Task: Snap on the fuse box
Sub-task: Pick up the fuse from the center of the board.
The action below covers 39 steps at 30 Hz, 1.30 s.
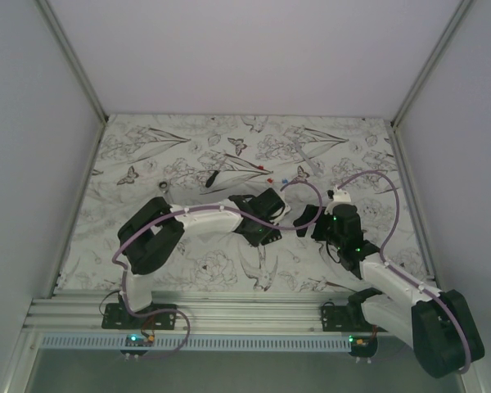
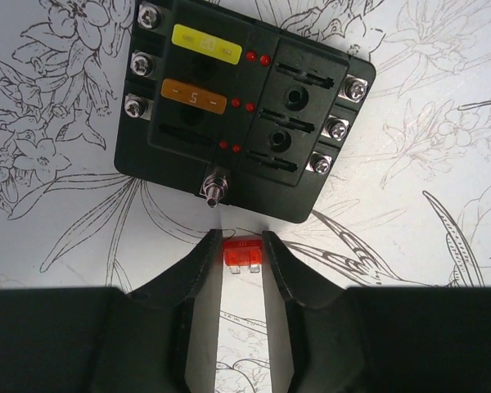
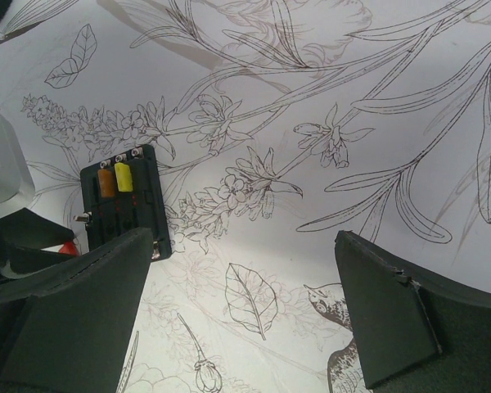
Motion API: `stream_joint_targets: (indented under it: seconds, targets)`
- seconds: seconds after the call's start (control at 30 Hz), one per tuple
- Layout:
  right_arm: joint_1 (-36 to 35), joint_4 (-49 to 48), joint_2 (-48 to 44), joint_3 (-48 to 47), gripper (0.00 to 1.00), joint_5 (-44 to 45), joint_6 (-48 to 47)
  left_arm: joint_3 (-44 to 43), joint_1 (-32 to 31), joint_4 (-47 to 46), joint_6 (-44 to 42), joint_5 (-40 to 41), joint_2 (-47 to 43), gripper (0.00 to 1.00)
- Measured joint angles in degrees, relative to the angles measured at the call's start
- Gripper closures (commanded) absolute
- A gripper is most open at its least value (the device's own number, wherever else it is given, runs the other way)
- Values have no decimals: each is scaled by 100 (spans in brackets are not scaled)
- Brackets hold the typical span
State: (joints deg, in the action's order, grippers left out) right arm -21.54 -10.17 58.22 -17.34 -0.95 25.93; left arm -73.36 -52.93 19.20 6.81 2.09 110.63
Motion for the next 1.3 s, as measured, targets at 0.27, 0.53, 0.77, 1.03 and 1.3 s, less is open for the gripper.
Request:
stream_joint_targets:
  seconds: [0.27, 0.53, 0.77, 1.03, 1.3]
  targets:
    - [0, -2, -76, 9, 1, -2, 0, -2, 0, 33, 225, 81, -11, 64]
    - [0, 0, -92, 33, 1, -9, 0, -2, 0, 146, 498, 238, -22, 62]
    - [0, 0, -92, 39, 1, -28, 0, -2, -7, 192, 752, 282, -22, 64]
    - [0, -2, -92, 42, 1, -68, 2, -192, -166, 391, 1054, 529, 101, 70]
    - [2, -2, -96, 42, 1, -70, 2, -317, -269, 522, 1318, 754, 186, 77]
